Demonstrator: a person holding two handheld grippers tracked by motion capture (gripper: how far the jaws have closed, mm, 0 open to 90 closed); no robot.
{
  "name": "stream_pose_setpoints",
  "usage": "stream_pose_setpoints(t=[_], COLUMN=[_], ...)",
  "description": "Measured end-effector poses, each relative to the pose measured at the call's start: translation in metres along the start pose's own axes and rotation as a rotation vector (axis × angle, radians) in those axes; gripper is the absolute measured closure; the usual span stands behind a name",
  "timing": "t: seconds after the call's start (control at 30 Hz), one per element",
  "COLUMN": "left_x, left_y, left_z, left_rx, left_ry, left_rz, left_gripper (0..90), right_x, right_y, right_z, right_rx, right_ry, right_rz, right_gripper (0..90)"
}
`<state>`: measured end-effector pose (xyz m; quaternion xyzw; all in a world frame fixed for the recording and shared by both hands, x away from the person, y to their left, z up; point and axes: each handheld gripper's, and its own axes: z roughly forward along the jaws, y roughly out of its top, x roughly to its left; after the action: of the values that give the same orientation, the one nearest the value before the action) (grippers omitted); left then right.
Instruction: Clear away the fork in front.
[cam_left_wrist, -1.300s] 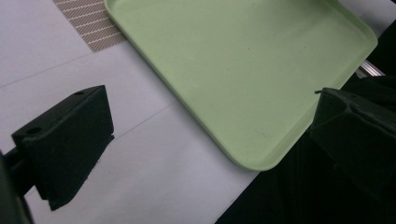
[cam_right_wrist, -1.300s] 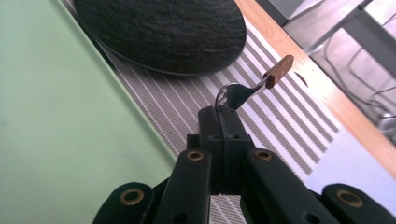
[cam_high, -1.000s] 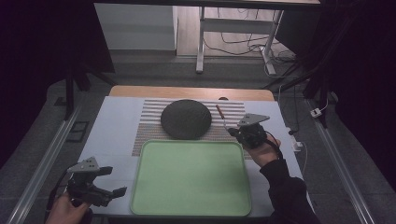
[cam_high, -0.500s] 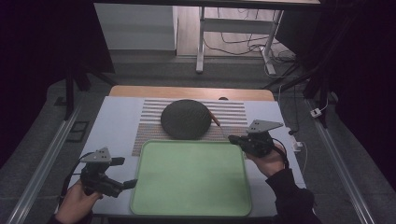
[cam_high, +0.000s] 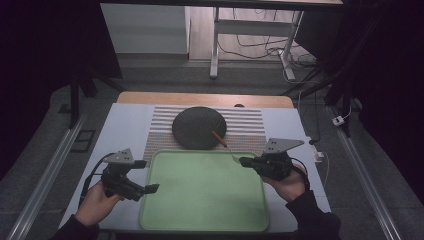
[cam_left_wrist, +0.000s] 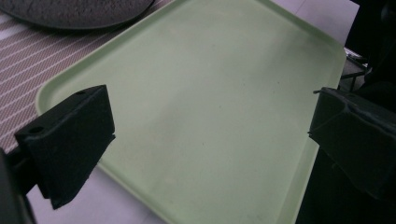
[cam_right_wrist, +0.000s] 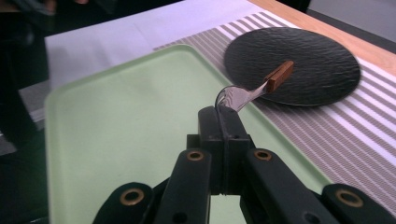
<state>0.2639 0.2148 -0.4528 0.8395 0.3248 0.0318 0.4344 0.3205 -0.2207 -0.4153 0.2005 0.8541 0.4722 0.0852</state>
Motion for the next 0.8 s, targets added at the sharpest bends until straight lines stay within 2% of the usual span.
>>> stream_pose_setpoints(t=[0.17, 0.3, 0.43, 0.53, 0.8], left_x=[0.001, 0.001, 0.000, -0.002, -0.005], left_y=[0.010, 0.019, 0.026, 0.031, 0.038], left_z=[0.011, 0.020, 0.029, 0.035, 0.048], left_rx=[0.008, 0.012, 0.030, 0.042, 0.069], left_ry=[-0.018, -0.040, -0.051, -0.041, -0.059], left_rz=[0.008, 0.023, 0.057, 0.097, 0.139], left_gripper=[0.0, 0.0, 0.0, 0.0, 0.0], right_x=[0.008, 0.015, 0.021, 0.027, 0.039], right_y=[-0.004, -0.006, -0.007, -0.008, -0.011], right_z=[-0.001, 0.001, 0.002, 0.003, 0.004], right_rx=[-0.025, -0.023, -0.021, -0.024, -0.032], right_ry=[0.062, 0.103, 0.137, 0.178, 0.249], right_rz=[0.010, 0.003, -0.006, -0.006, -0.015], right_gripper=[89.8, 89.8, 89.8, 89.7, 89.8])
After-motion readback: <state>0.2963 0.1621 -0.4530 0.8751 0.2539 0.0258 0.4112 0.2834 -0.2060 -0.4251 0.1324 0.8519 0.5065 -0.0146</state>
